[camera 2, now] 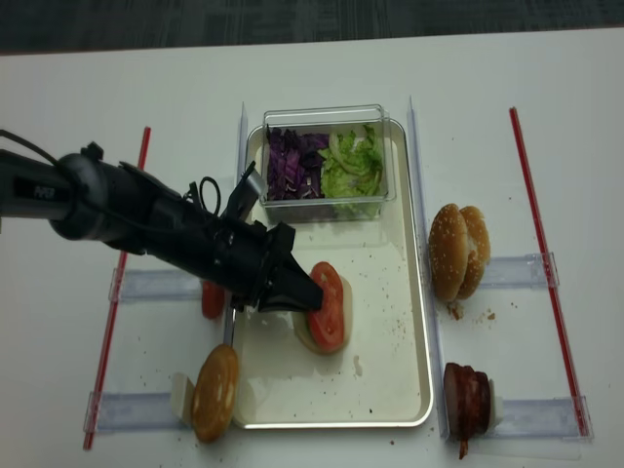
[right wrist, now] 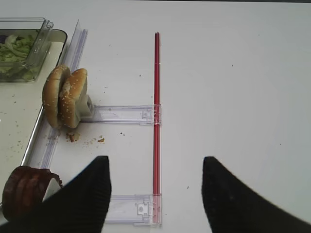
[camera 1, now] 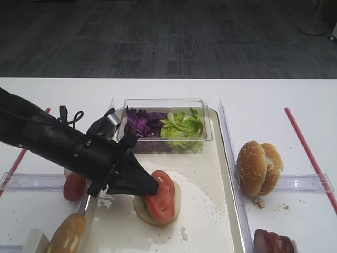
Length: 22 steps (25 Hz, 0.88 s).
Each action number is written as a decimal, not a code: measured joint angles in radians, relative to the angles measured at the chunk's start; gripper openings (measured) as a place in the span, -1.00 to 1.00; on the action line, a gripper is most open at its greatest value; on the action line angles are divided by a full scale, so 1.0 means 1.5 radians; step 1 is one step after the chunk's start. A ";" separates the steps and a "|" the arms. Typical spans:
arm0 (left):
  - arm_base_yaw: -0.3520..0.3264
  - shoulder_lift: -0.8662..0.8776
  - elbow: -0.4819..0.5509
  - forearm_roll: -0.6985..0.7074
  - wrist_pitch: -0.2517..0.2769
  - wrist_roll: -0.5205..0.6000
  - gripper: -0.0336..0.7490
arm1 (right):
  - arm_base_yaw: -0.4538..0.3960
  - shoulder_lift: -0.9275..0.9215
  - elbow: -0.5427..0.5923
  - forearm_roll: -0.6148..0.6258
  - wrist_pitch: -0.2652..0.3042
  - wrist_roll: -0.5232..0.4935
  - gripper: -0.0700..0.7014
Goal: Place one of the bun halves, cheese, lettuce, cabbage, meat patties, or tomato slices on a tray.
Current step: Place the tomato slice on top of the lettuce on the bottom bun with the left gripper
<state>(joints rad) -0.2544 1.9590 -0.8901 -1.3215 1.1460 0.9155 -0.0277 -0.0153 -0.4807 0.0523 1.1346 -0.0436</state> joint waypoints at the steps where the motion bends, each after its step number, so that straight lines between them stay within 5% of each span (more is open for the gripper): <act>1: -0.003 0.000 0.000 0.000 0.002 0.002 -0.76 | 0.000 0.000 0.000 0.000 0.000 0.000 0.34; 22: -0.006 0.000 0.000 -0.029 -0.012 0.043 -0.37 | 0.000 0.000 0.000 0.000 0.000 0.000 0.34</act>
<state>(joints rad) -0.2632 1.9590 -0.8901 -1.3645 1.1274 0.9797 -0.0277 -0.0153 -0.4807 0.0523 1.1346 -0.0436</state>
